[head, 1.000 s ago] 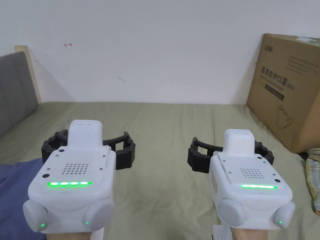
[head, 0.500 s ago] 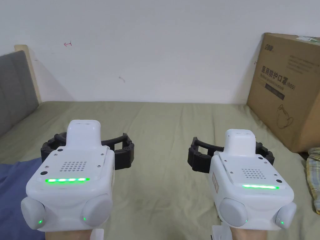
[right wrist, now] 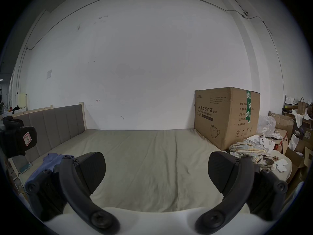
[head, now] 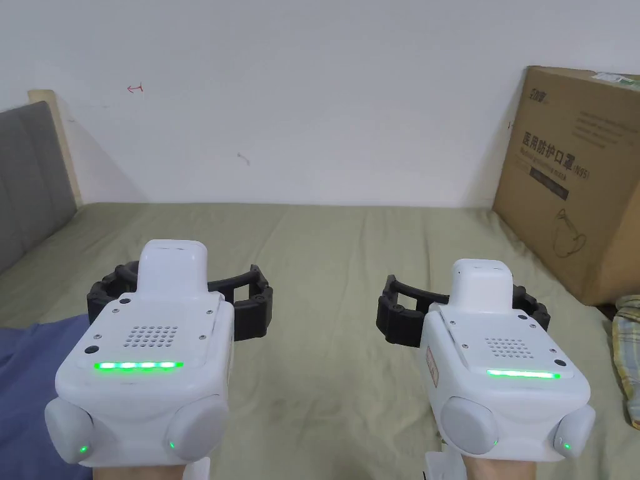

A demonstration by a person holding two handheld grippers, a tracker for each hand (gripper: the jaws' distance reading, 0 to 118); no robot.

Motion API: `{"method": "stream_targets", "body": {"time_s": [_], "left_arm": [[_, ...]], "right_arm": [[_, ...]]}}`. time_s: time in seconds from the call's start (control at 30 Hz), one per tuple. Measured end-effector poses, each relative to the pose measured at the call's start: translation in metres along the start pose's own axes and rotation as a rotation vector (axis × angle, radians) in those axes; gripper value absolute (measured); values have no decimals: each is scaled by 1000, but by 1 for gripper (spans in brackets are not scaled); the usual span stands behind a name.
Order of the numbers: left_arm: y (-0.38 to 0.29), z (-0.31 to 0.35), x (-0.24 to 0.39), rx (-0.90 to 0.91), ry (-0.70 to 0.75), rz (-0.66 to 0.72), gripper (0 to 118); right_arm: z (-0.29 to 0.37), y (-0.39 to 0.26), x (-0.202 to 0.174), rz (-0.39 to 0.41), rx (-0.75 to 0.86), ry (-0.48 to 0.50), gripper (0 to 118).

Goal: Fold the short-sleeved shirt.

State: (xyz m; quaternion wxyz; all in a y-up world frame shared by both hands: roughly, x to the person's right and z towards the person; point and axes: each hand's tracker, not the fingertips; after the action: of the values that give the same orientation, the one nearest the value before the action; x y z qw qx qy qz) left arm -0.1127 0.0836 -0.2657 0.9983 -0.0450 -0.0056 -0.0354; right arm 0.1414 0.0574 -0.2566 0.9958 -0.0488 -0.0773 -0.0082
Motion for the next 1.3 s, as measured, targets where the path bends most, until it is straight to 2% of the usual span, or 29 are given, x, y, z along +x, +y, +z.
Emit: {"method": "stream_targets", "body": {"time_s": [0.2,0.4,0.43,0.5,0.53,0.57,0.6,0.63,0.67,0.7,0.73,0.8,1.03,1.23,1.3], "left_arm": [[1,1,1,10,-5,-7,113],[3,2,2,-1,2,-19,113],[3,2,1,3,-7,-14,112],[3,4,0,-2,-21,2,101],[3,5,0,4,-28,11,86],[3,5,0,5,-28,19,61],[3,4,0,-1,-17,20,42],[3,3,-1,-1,-11,19,27],[3,3,-1,2,-7,19,13],[3,3,-1,12,-2,16,5],[3,4,-2,28,-4,12,0],[4,5,0,36,-10,-12,0],[5,2,3,25,-41,-16,0],[7,4,-15,8,-8,-29,0],[7,8,-31,2,43,-23,0]], "right_arm": [[1,0,-3,28,2,10,118],[4,1,-4,17,15,21,118],[5,1,-5,22,19,17,118],[8,2,-7,38,21,14,113],[10,2,-8,43,43,18,98],[13,1,-9,53,67,3,54],[12,2,-12,82,69,-44,20],[10,3,-14,95,59,-74,13],[9,2,-13,82,63,-56,13],[10,3,-9,53,56,-26,10],[10,5,-7,28,47,-17,3],[9,4,-7,29,51,-47,1],[7,0,-14,43,16,-22,0],[-1,3,-30,30,-9,37,0],[-7,5,-45,20,-20,89,0]]}}
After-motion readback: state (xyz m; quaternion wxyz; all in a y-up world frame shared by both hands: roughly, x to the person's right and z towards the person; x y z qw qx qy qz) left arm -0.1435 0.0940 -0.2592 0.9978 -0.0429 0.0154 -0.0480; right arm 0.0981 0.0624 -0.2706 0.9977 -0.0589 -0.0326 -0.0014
